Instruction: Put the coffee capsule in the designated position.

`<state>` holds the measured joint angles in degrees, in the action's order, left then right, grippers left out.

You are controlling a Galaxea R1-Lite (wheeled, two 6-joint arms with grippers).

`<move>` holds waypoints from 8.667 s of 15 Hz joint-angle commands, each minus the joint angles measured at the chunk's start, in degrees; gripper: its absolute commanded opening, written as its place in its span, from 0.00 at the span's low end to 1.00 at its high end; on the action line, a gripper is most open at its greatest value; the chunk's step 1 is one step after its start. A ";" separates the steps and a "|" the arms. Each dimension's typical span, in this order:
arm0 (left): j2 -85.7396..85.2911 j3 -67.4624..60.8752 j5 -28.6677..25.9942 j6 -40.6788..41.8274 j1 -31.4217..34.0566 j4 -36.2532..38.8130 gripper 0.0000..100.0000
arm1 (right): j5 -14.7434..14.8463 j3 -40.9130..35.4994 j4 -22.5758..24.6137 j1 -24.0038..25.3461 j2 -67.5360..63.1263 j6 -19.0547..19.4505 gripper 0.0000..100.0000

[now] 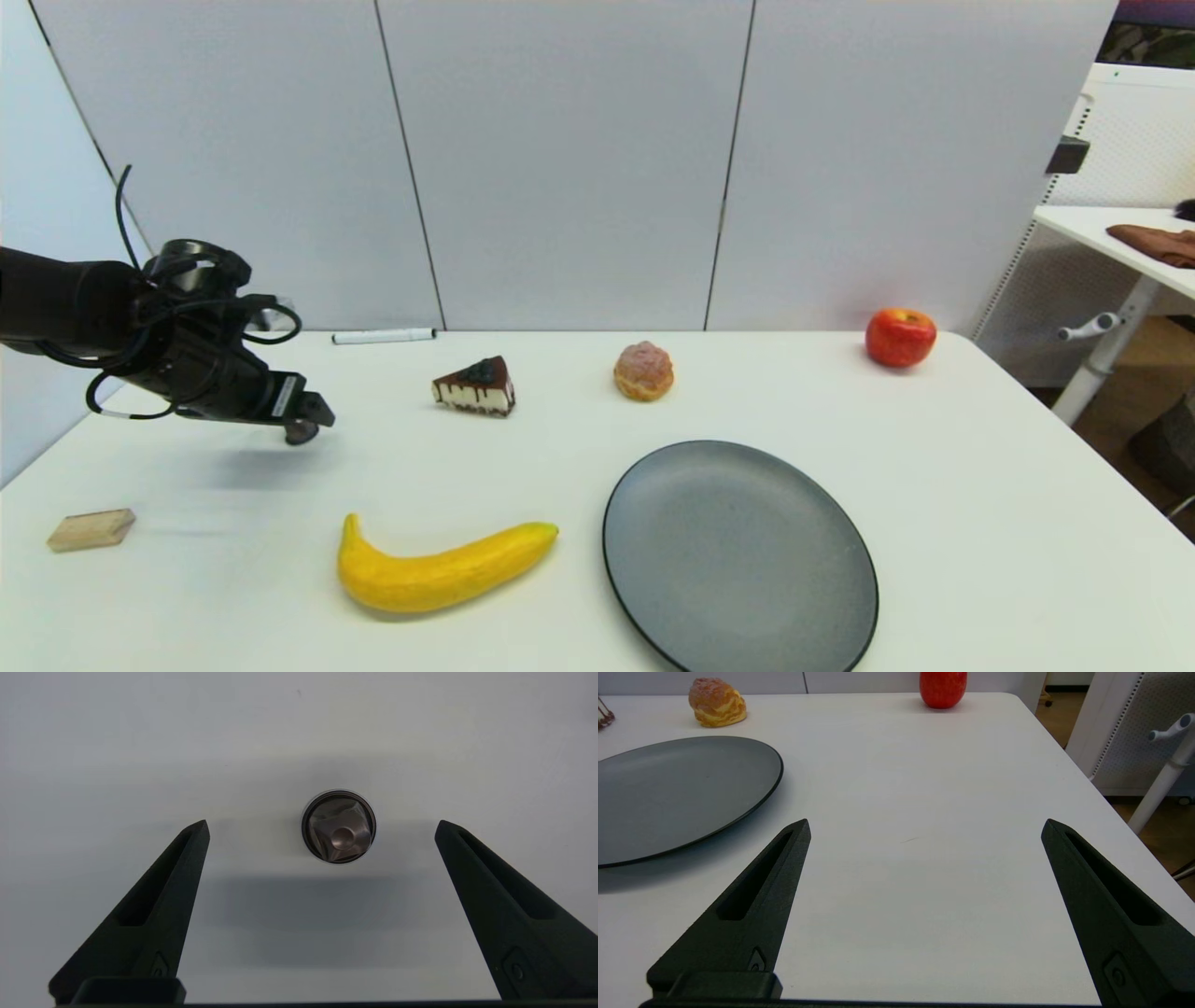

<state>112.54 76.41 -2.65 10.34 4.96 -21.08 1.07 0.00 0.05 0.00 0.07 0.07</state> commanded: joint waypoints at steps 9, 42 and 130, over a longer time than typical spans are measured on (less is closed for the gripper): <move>2.77 2.25 -1.13 -0.05 -0.04 -0.10 1.00 | -0.02 0.00 0.04 0.00 -0.07 0.01 1.00; 2.24 1.64 -2.45 -0.14 1.01 -1.25 1.00 | -0.02 0.00 0.04 0.00 -0.07 0.01 1.00; -101.21 -76.50 -0.08 -2.52 -2.59 32.06 1.00 | -0.02 0.00 0.04 0.00 -0.07 0.01 1.00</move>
<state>18.80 1.56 -2.23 9.09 -1.95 13.56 1.05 0.00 0.07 0.00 0.07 0.07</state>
